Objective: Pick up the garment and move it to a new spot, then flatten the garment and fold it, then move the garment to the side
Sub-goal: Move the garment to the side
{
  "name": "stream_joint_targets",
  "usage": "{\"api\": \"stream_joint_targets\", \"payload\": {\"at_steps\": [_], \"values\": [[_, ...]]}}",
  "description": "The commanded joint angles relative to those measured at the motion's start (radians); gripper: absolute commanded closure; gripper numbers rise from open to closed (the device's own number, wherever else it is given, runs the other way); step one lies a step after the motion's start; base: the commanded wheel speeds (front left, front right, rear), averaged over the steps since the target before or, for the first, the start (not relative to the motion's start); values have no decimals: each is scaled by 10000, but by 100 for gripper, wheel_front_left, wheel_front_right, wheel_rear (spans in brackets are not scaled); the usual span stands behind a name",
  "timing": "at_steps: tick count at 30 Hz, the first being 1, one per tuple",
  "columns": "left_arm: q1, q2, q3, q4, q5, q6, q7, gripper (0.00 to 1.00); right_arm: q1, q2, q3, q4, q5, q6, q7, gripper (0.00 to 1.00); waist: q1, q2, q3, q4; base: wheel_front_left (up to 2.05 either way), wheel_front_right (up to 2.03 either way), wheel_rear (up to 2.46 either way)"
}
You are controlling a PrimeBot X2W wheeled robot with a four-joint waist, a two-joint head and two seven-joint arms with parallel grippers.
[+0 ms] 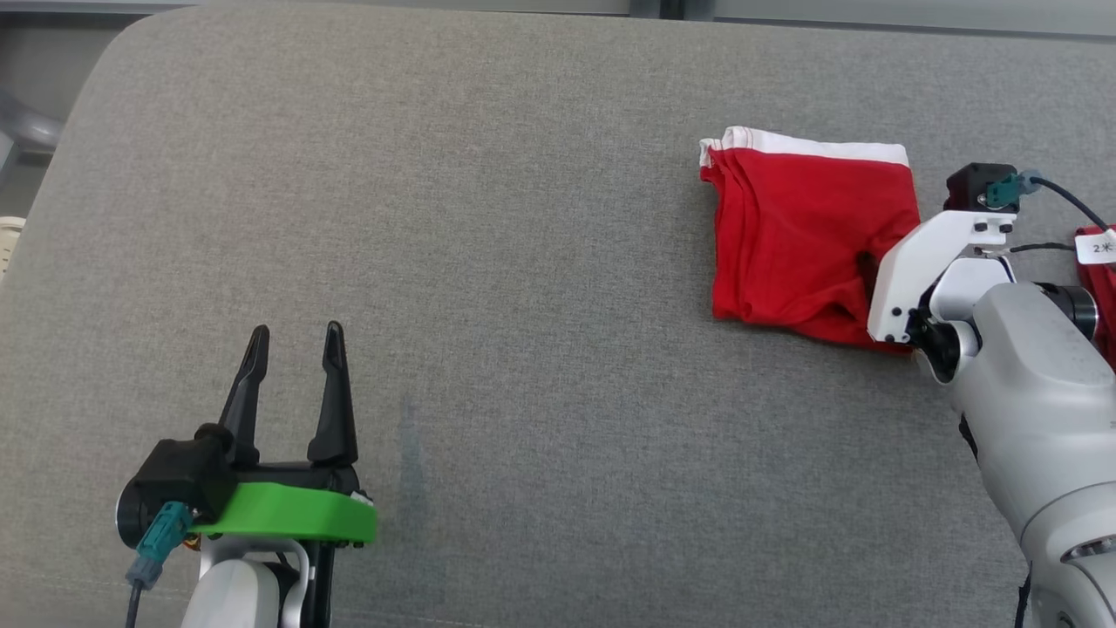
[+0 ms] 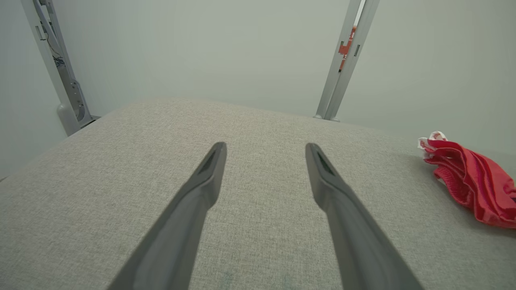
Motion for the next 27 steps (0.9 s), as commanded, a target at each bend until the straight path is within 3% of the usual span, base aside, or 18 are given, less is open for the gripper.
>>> {"api": "stream_joint_targets", "payload": {"at_steps": [1,8,14,21,27], "values": [[-118,29,36,-21,-18,67,-25,0,470,344,272,405,-201,29,374,100,-1,0,-37,-55,0,0,0],[-94,27,132,-121,-78,115,-26,0,96,-99,1711,-423,-724,6,650,100,-1,0,-265,-471,0,0,0],[48,29,299,-213,-139,156,-26,0,-340,-838,3831,-2406,-187,0,1391,100,-1,0,-532,-1246,0,0,0],[149,29,547,-318,109,86,-25,0,-556,-2643,6056,-5575,1482,0,2904,100,-1,0,-536,-2510,0,0,0],[-78,30,627,-392,305,-9,-25,0,-502,-4048,6372,-7056,2401,0,3389,100,-1,0,-308,-3383,0,0,0]]}}
